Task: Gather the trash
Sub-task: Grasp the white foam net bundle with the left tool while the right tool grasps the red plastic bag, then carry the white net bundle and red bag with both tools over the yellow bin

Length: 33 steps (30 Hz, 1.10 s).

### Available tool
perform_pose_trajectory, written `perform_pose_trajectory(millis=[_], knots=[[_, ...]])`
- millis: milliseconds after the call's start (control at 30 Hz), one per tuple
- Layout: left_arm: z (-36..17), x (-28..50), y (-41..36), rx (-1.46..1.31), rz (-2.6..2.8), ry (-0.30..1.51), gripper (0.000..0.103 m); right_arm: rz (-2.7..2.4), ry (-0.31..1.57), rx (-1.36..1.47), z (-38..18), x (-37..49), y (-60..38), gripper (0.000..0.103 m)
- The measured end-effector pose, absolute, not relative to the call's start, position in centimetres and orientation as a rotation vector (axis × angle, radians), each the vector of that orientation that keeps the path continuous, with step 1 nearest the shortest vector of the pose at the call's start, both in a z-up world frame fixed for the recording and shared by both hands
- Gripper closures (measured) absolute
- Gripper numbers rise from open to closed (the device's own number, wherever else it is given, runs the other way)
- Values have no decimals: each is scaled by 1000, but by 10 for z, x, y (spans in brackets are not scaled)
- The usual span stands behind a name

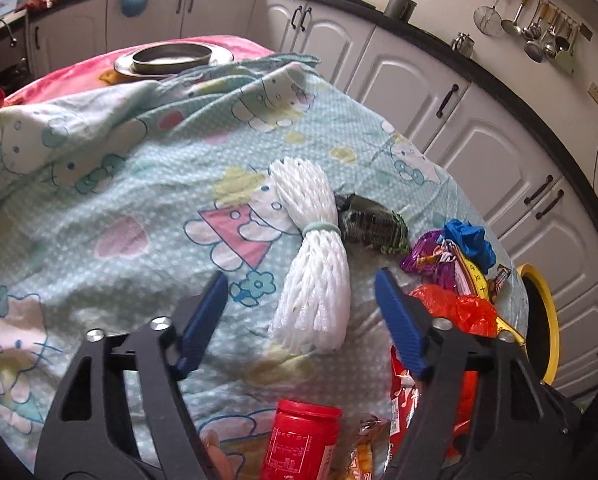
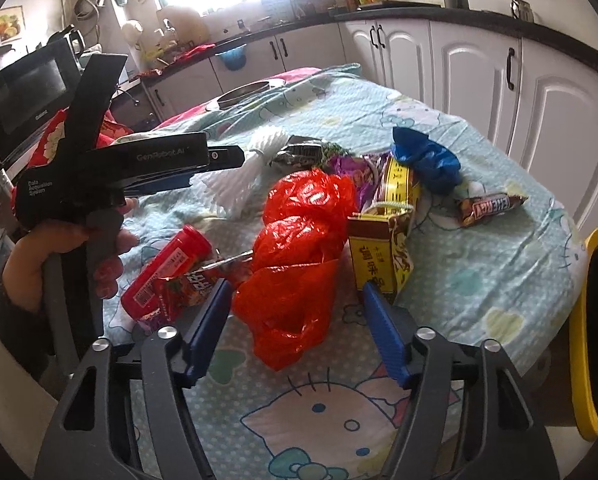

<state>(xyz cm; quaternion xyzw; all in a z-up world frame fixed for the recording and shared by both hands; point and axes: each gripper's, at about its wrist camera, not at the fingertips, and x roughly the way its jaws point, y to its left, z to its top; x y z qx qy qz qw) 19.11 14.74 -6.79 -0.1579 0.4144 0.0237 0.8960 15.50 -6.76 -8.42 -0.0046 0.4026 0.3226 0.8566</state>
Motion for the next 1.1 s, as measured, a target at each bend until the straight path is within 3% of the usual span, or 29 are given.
perform_pose_trajectory(millis=[300, 433, 1100], knots=[[-77, 192, 148, -336, 37, 887, 81, 728, 853, -22, -87, 153, -62, 79], [-77, 192, 148, -337, 31, 891, 90, 744, 836, -25, -85, 149, -62, 83], [-23, 172, 147, -303, 51, 750, 94, 796, 676, -27, -41, 128, -69, 88]])
